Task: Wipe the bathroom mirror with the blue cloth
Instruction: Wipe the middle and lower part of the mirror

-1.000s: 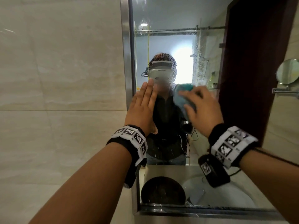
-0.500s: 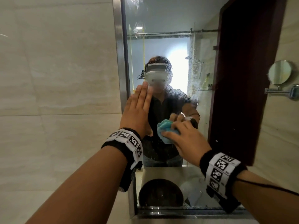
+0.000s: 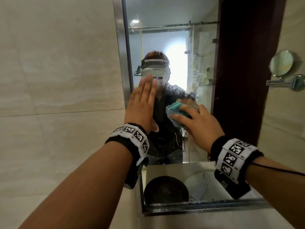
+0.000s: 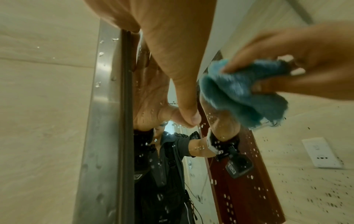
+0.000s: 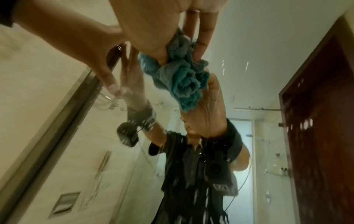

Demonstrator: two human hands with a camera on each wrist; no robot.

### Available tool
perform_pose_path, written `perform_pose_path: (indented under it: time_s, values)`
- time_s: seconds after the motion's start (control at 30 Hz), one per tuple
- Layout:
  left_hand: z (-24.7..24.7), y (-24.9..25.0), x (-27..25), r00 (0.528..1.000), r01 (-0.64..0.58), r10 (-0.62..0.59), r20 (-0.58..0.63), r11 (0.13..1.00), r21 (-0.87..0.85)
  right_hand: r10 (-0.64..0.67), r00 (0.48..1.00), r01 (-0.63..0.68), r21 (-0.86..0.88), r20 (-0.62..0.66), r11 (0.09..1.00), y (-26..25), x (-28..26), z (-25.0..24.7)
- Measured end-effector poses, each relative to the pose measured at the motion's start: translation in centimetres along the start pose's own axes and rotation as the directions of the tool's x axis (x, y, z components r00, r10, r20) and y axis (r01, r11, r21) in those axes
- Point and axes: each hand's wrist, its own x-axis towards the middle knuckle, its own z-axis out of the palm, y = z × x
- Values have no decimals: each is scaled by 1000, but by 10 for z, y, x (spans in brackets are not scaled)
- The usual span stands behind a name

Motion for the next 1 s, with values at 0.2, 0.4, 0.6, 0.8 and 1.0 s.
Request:
perform_pose_path:
  time_s: [0.2, 0.4, 0.6, 0.8, 1.0]
  values:
    - [1, 1, 1, 1000, -10, 10, -13, 1000, 26, 145, 987, -147, -26, -71, 989, -15, 2, 9]
    - [0, 2, 0, 1000, 13, -13, -3, 999, 47, 13, 1000, -12, -69, 15, 998, -8, -2, -2]
    - [-5, 7, -2, 999, 33, -34, 9, 996, 81, 47, 997, -47, -2, -61, 999, -8, -6, 14]
    - [-11, 12, -11, 1000, -9, 9, -1, 1000, -2, -146, 979, 151, -24, 145, 988, 1, -27, 5]
    - [12, 23, -33, 996, -27, 28, 87, 1000, -10, 273, 960, -262, 145, -59, 954, 6, 15, -6]
